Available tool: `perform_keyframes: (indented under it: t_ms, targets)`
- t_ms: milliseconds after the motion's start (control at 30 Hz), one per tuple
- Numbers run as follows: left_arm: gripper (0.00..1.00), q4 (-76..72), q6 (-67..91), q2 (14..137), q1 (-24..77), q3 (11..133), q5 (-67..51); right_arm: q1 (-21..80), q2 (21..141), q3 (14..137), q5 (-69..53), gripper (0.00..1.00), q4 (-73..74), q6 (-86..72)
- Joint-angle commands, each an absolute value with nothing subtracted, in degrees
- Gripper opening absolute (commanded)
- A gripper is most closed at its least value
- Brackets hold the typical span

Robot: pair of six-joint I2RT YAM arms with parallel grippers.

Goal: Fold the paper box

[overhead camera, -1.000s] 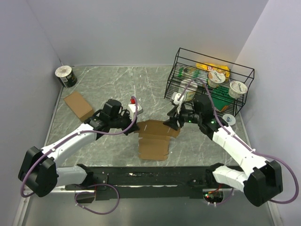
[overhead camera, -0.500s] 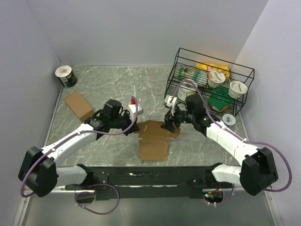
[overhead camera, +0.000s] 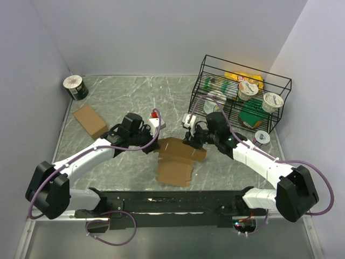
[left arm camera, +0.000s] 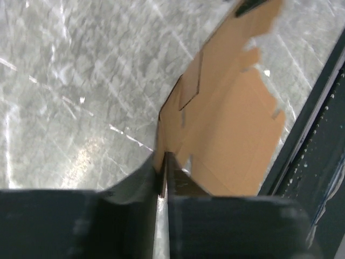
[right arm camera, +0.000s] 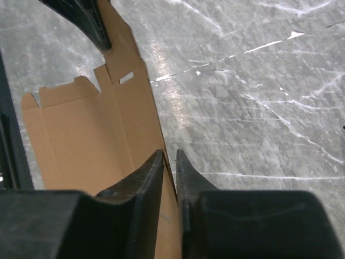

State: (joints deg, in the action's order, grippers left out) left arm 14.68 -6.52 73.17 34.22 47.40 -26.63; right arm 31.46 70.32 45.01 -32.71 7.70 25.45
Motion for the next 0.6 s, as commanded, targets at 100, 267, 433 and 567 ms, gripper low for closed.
perform_keyframes:
  t_ms: [100, 267, 433, 567]
  targets:
    - [0.36, 13.1, -2.99, 73.39, 34.01, 49.66, -23.99, 34.19, 67.41, 42.89, -24.61, 0.12, 3.08, 27.07]
    - [0.79, 12.74, -1.5, 73.04, 32.61, 49.74, -23.82, 34.8, 67.68, 43.07, -24.35, 0.07, 3.78, 26.81]
    - [0.95, 10.64, -1.31, 68.93, 29.97, 48.87, -22.08, 35.77, 67.67, 42.8, -22.86, 0.06, 4.13, 26.72]
    - [0.92, 2.22, -1.06, 61.28, 30.06, 43.97, -23.8, 36.12, 68.82, 44.29, -22.68, 0.06, 5.36, 26.54]
